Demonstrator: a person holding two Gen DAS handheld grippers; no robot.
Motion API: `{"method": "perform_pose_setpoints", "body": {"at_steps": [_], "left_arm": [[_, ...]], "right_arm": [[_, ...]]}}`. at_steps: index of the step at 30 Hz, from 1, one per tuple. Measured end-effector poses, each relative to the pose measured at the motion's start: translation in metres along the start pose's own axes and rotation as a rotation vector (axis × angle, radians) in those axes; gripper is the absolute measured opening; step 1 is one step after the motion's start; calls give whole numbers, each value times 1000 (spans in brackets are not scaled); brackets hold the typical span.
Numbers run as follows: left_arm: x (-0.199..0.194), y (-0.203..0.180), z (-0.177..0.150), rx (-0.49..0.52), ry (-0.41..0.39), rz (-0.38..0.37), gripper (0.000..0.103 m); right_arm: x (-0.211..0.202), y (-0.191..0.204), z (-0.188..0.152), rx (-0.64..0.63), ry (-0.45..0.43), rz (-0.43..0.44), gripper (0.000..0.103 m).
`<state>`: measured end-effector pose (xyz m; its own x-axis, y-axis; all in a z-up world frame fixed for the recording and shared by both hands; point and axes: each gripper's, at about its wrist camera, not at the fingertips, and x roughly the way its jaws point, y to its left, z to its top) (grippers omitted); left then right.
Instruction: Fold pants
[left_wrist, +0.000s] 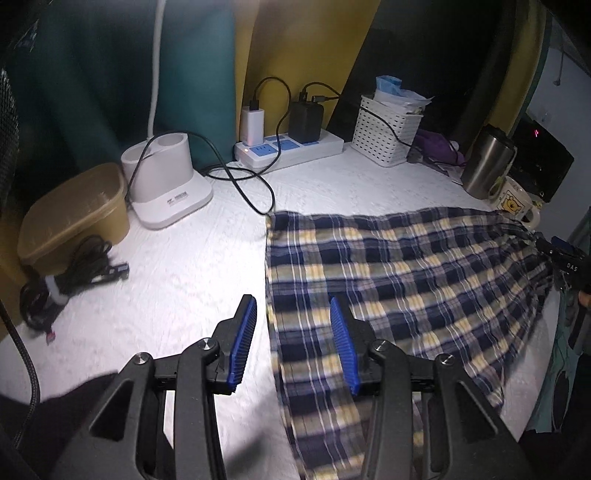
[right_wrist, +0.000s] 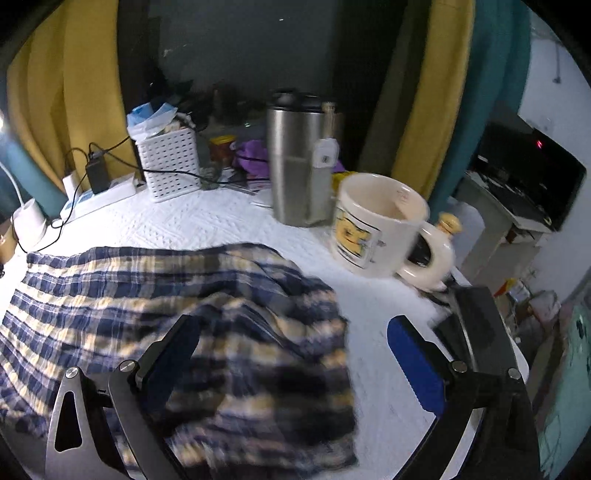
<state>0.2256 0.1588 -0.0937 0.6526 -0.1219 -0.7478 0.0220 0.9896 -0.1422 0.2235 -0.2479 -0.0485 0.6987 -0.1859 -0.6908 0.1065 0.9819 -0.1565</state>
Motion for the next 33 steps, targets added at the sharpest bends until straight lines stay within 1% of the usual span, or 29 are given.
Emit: {"method": "perform_pose_setpoints", "body": {"at_steps": [5, 7, 12, 14, 16, 17, 19, 20, 23, 25, 27, 30, 33], "left_arm": [[-12, -10, -24, -3, 6, 9, 43], [-16, -13, -33, -9, 11, 15, 47], [-27, -19, -55, -21, 17, 36, 48], [-33, -20, -65, -32, 17, 41, 50], [-36, -22, -72, -44, 21, 47, 58], [-38, -22, -76, -52, 21, 47, 59], [-42, -23, -84, -70, 23, 46, 59], [-43, -24, -88, -76, 26, 45, 59], [-46, -25, -96, -93, 34, 44, 59], [-48, -27, -101, -102, 36, 40, 59], [-48, -30, -103, -114, 40, 28, 60], [-44, -35, -107, -116, 62, 22, 60], [-40, -43, -109, -81, 63, 52, 58]], "right_arm": [[-15, -21, -26, 51, 14, 13, 102], [-17, -27, -36, 67, 22, 24, 102], [-21, -42, -60, 119, 44, 65, 101], [-22, -47, -68, 143, 47, 91, 96], [-20, -50, -73, 161, 53, 110, 91], [-17, -51, -76, 176, 57, 133, 89], [-13, -51, -79, 195, 60, 164, 81], [-9, -50, -80, 205, 63, 190, 79], [1, -45, -81, 208, 80, 248, 67], [6, -42, -80, 206, 85, 265, 52], [6, -42, -80, 198, 66, 279, 35], [0, -46, -76, 191, 40, 287, 32], [-12, -46, -68, 153, 8, 274, 30]]}}
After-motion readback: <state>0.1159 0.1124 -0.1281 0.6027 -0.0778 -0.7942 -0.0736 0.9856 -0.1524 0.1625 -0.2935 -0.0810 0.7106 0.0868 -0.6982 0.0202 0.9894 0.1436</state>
